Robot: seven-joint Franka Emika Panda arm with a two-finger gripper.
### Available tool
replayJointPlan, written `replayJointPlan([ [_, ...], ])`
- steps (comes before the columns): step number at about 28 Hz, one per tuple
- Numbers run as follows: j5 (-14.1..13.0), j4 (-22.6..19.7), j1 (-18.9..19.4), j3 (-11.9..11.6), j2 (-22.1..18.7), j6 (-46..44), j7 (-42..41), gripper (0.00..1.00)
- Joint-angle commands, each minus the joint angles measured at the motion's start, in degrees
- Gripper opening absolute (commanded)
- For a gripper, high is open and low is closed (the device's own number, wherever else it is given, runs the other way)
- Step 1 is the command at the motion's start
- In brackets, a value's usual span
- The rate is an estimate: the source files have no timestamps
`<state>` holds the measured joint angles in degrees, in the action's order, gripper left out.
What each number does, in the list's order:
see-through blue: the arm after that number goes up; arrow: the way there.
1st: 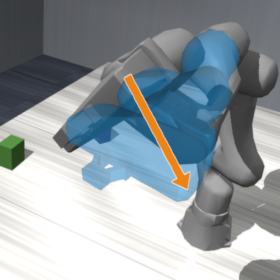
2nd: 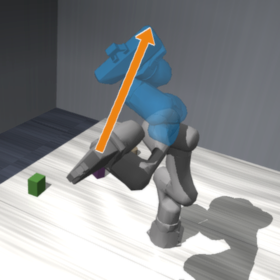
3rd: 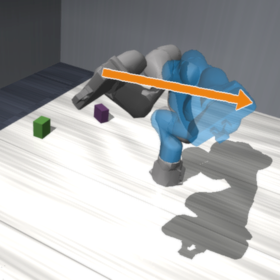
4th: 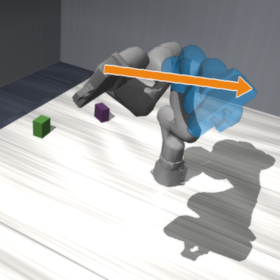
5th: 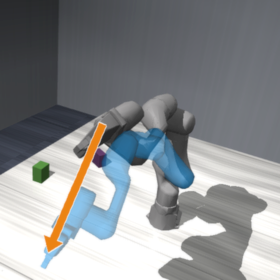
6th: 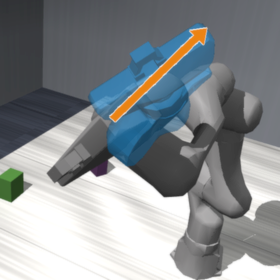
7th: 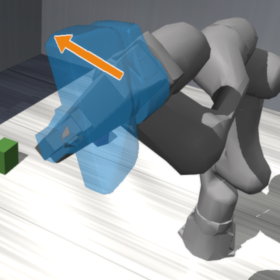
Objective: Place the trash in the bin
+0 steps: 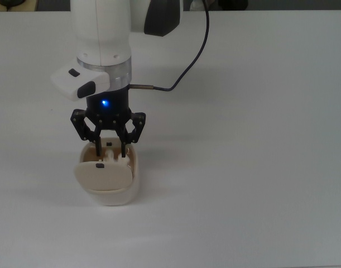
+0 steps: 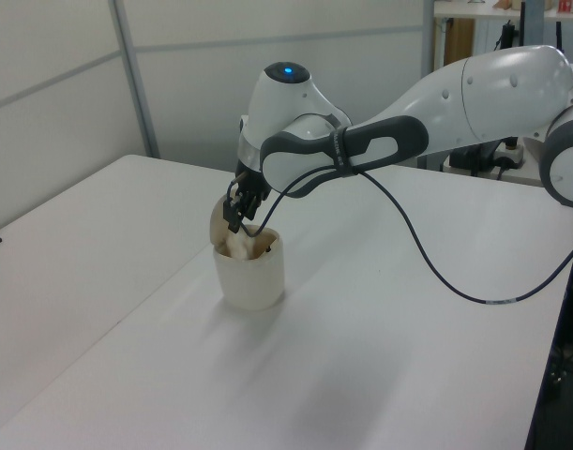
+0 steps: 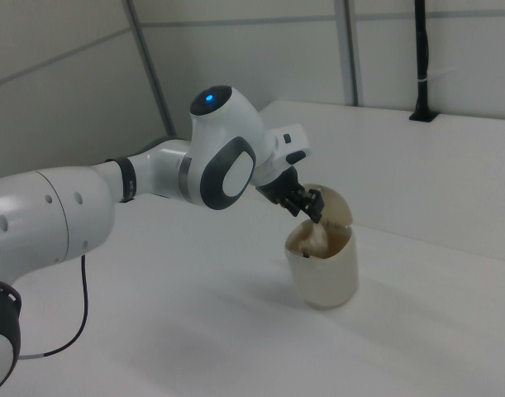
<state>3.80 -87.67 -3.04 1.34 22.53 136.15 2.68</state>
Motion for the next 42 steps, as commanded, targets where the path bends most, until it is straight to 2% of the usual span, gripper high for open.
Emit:
replayJointPlan([
  [1,-0.28,-0.13,-0.04,-0.19,-1.17,-0.35,0.74,1.00],
  [6,-0.28,0.04,-0.04,-0.54,-2.84,-4.48,0.57,1.00],
  [13,-0.28,-0.31,0.31,-0.54,-6.70,-16.24,0.74,1.00],
  [24,-0.19,-0.31,0.05,-0.72,-11.63,-29.34,0.39,1.00],
  [31,3.05,-0.22,0.40,-0.37,-15.06,-43.75,0.04,1.00],
  [42,2.36,-0.49,-0.39,-0.98,-19.10,-50.54,0.04,1.00],
])
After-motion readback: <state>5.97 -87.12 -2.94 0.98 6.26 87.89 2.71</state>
